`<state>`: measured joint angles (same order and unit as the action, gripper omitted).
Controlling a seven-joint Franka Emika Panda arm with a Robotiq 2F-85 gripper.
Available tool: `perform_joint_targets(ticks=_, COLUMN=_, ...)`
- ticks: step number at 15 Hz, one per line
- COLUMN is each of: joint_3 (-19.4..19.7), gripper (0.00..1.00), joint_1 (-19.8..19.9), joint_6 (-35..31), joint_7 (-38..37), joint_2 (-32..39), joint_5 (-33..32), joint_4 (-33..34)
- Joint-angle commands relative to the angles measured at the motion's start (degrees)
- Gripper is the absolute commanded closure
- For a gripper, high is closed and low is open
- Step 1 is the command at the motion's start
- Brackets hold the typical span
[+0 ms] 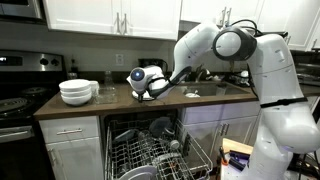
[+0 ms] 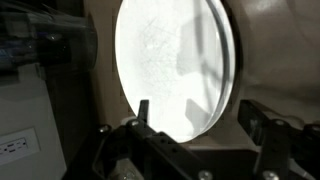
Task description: Take a plate from the counter and put it in dishwasher
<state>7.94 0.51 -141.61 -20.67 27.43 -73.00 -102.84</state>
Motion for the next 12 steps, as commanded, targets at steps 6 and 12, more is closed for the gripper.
perform_joint_targets(ticks=6, joint_3=0.0, gripper=0.09, joint_1=0.2, joint_6=1.3, joint_7=-1.1, joint_2=1.0, joint_5=-2.0, joint_4=1.6)
perform_joint_targets(ticks=12, joint_3=-0.5, gripper=0.00, joint_1=0.7, joint_6=2.1, joint_7=0.4, joint_2=0.7, joint_5=-0.2, joint_4=1.6)
